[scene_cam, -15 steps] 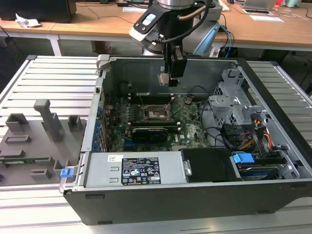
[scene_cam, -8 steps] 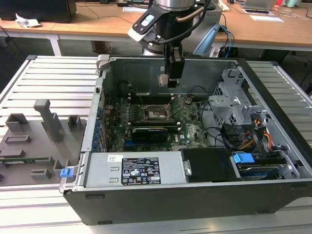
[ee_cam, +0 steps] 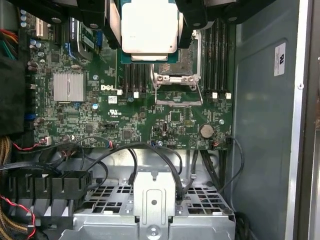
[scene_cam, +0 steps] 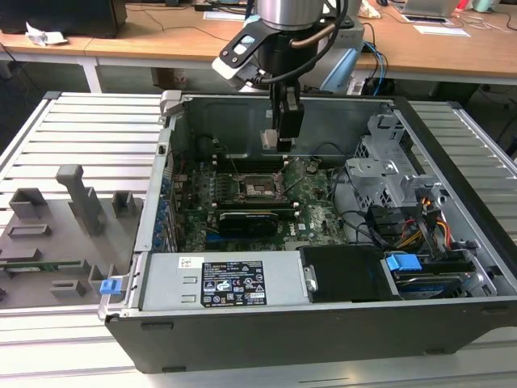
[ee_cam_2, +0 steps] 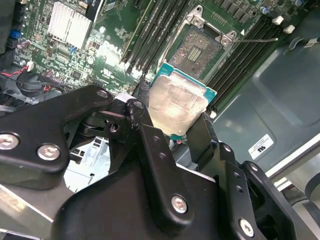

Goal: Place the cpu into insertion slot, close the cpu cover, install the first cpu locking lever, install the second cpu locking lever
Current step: 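Place the cpu into insertion slot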

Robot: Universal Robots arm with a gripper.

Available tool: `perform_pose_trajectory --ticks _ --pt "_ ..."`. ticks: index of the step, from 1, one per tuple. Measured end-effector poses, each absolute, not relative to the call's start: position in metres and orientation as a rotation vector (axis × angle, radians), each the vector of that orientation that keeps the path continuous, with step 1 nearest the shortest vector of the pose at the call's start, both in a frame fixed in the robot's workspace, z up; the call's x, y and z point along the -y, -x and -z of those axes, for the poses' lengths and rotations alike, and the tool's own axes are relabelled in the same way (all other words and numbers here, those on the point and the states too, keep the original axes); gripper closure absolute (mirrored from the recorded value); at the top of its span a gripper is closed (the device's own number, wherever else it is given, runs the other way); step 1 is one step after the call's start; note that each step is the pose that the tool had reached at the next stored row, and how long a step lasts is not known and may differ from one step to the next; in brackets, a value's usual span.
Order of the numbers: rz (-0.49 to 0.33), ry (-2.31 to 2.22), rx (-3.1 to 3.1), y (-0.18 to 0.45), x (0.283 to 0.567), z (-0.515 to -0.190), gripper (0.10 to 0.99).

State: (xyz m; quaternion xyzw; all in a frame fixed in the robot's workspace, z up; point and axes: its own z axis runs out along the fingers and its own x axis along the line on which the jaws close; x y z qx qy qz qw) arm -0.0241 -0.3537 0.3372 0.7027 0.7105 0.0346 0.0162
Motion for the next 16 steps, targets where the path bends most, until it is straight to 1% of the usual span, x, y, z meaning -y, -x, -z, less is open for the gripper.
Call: perform_pose_trajectory --ticks 16 --pt "-0.106 -2.176 -2.221 0.024 0.351 -0.321 0.545"
